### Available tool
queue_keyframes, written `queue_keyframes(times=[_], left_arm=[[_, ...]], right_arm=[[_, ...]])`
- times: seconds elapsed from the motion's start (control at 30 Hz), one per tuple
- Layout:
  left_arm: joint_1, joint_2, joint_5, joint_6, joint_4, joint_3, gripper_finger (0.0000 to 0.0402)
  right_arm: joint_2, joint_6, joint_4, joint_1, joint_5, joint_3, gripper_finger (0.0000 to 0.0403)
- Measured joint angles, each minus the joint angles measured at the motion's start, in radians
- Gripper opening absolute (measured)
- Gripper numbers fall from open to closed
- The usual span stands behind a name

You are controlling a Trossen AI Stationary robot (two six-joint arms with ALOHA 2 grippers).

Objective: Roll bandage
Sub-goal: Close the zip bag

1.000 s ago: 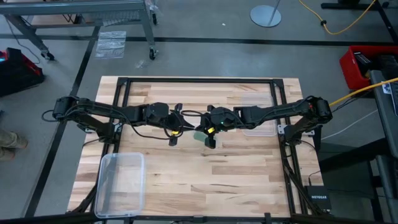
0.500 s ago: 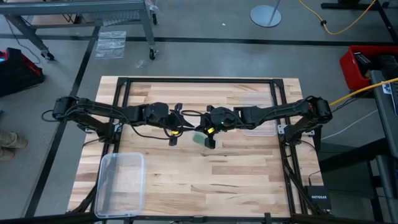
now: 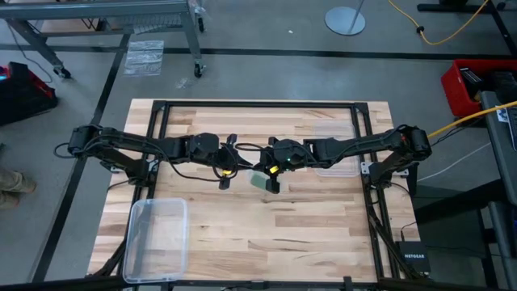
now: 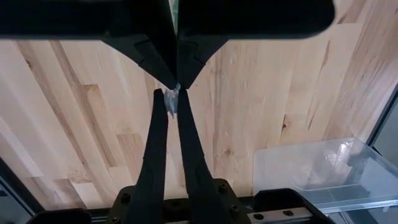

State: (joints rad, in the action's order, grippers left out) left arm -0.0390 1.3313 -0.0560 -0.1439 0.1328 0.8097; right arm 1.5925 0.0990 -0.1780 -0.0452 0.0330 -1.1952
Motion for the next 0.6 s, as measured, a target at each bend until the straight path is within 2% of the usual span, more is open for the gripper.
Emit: queue_keyframes(times=[0.6], left_arm=[[0.000, -0.001, -0.013, -0.004, -0.063, 0.003, 0.0011]], right_arm=[[0.002, -0.001, -0.020, 0.000, 0.018, -0.039, 0.0000]])
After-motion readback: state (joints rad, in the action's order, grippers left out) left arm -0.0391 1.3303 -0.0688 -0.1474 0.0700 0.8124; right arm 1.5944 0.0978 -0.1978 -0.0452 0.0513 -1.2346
